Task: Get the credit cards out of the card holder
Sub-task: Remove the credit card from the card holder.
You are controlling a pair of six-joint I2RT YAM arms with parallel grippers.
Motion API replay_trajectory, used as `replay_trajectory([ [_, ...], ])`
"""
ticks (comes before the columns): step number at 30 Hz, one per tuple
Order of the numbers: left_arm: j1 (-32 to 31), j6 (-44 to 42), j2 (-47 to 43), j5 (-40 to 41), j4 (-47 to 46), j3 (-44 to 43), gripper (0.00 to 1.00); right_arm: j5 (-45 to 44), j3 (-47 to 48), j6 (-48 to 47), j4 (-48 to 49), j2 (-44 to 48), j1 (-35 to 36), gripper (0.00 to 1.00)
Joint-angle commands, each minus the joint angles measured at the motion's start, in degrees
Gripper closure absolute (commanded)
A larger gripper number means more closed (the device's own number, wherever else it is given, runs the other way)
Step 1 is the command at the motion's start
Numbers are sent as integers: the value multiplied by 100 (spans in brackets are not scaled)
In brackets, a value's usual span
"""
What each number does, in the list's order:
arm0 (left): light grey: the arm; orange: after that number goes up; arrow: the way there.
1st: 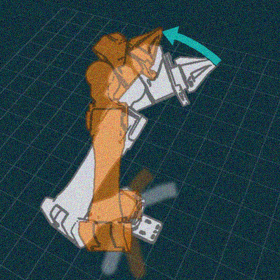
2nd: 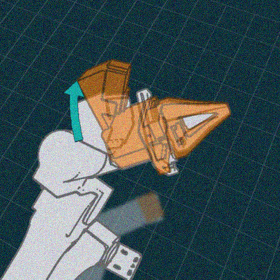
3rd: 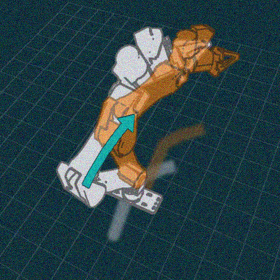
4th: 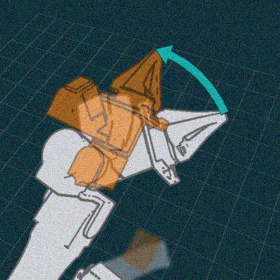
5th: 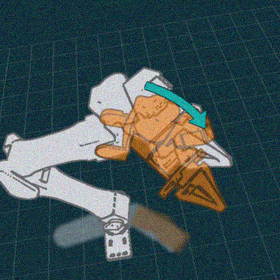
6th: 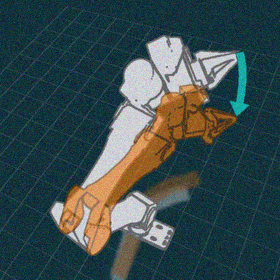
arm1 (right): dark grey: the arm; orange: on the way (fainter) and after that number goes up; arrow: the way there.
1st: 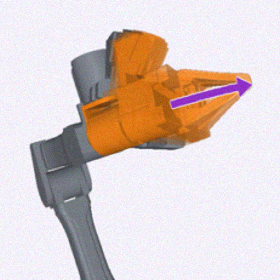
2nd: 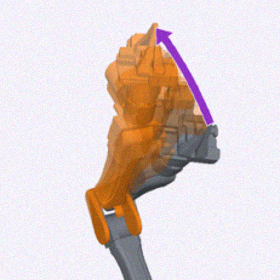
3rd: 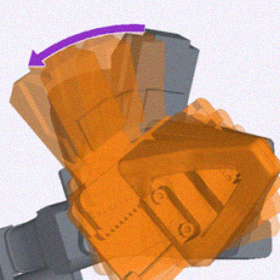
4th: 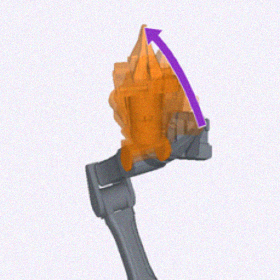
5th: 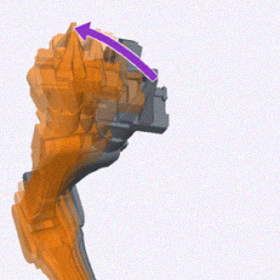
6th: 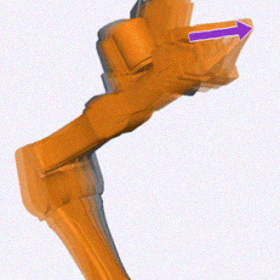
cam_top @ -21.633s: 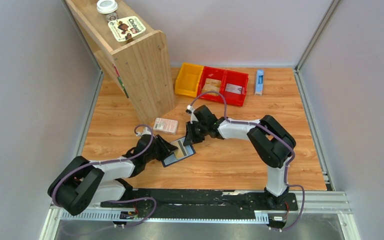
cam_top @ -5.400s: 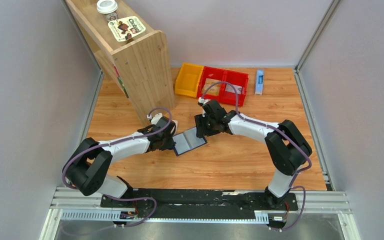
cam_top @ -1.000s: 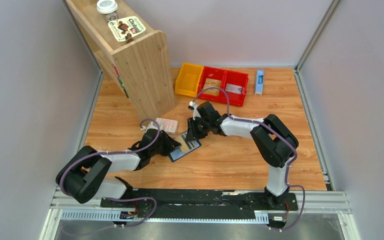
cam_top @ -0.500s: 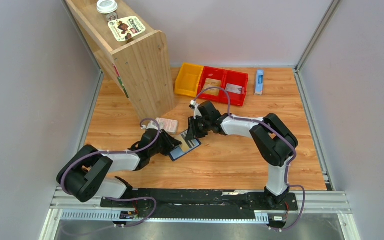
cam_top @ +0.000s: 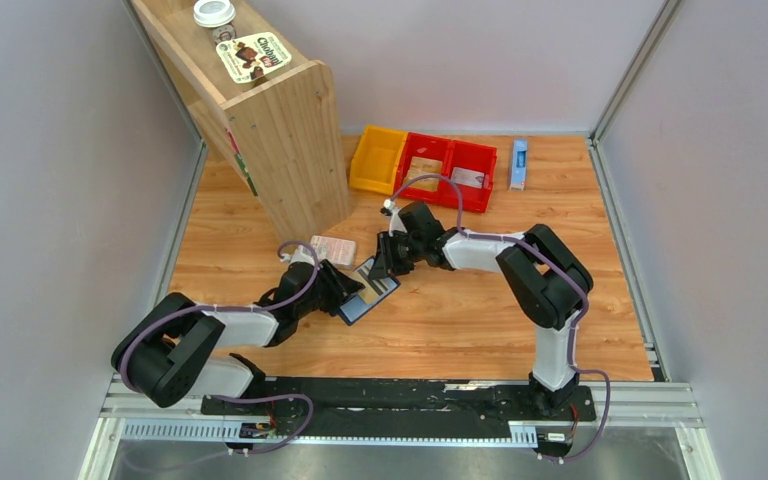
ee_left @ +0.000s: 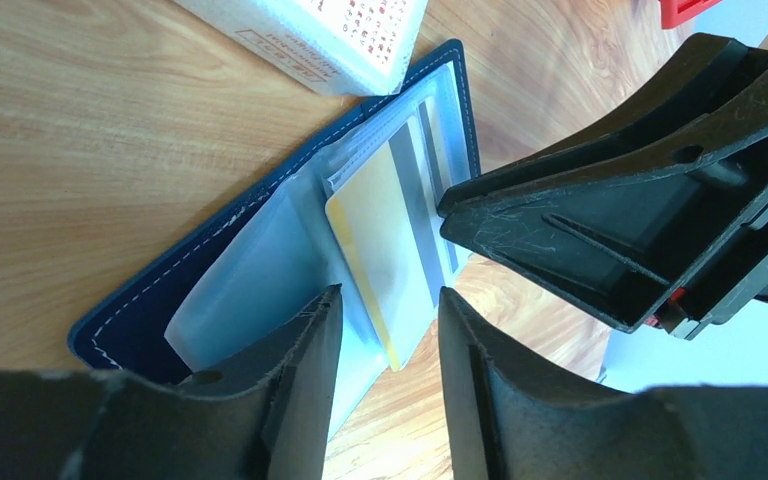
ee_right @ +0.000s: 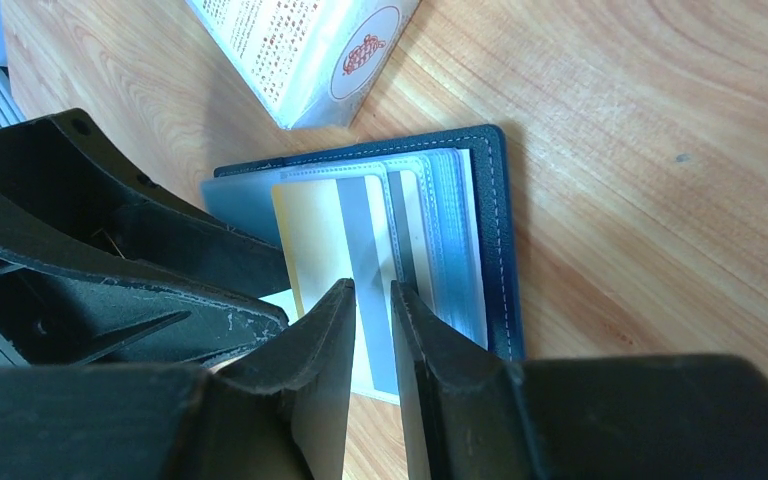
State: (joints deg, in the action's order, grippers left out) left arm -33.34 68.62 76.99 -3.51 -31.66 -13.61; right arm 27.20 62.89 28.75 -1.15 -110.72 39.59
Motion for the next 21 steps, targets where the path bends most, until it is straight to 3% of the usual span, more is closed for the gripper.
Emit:
replay_trajectory([
  [1,-6,90,96,131,-218,139,48,-189,-181,-45,-237,-319,13,73],
  [6,-6,64,307,-9,-428,78,49,-180,-198,-45,-184,-354,4,73],
  [12,-6,29,264,-124,-719,104,66,-171,-225,-36,-175,-363,-22,73],
  [21,-6,-7,-307,-97,-736,156,73,-136,-242,-19,-131,-389,-66,73],
])
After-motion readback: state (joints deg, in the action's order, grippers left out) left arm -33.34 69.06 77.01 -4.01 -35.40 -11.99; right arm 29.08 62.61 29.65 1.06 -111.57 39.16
